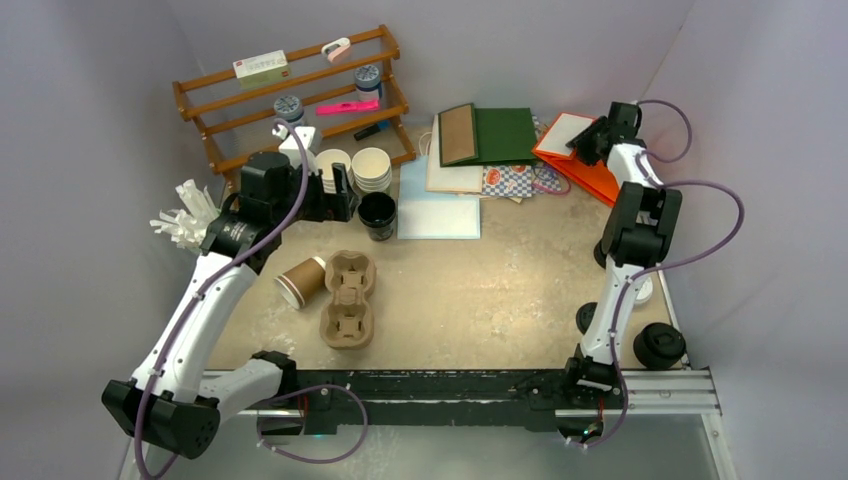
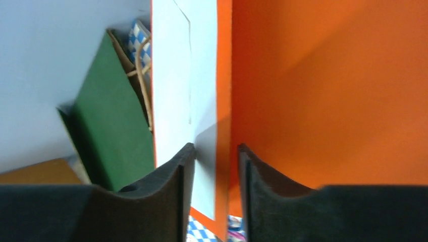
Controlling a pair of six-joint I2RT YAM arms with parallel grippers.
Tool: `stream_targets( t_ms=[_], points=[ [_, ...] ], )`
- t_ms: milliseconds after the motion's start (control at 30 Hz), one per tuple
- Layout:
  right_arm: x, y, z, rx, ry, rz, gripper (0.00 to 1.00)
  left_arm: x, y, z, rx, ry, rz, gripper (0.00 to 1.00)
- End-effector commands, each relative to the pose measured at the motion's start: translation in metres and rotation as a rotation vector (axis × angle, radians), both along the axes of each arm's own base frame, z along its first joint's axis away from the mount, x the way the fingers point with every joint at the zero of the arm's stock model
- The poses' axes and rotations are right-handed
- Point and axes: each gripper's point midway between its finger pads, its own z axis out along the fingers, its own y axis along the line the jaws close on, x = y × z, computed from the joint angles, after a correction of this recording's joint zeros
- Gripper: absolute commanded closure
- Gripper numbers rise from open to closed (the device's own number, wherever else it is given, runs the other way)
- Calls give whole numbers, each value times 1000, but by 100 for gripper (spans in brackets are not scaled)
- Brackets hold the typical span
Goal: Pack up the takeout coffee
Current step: Pick up the takeout bag from the corner of the board.
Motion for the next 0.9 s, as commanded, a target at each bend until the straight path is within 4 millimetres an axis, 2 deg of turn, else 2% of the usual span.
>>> stream_targets(
  t_ms=[0, 67, 100, 300, 500, 633, 733, 767, 800, 833, 867],
  points=[
    [20, 17, 45, 73, -134, 63, 80, 10, -1, 20, 4, -66, 0, 8],
    [22, 17, 59, 54, -168, 72, 99, 13, -4, 20, -4, -67, -3, 9],
    [21, 17, 67, 40, -179, 81, 100, 14, -5, 20, -9, -67, -6, 9],
    [-1, 31, 124, -44, -240, 144, 100, 19, -15, 19, -55, -52, -24, 12],
    [-38, 85, 175, -154, -268, 300, 100, 23, -24, 20, -106, -27, -33, 14],
    [-74, 130, 201, -225, -282, 392, 100, 22, -25, 19, -140, -8, -12, 14],
    [-116, 171, 213, -249, -272, 459, 100, 20, -27, 17, -166, 11, -1, 13],
    [-130, 174, 207, -266, -233, 455, 100, 19, -28, 17, -179, 17, 0, 13],
    [-150, 182, 209, -275, -218, 467, 100, 17, -29, 17, -191, 24, -2, 13],
    [-169, 199, 207, -273, -215, 507, 100, 15, -31, 16, -203, 34, -4, 13],
    [-187, 207, 201, -267, -202, 527, 100, 13, -33, 14, -217, 46, -3, 13]
  ],
)
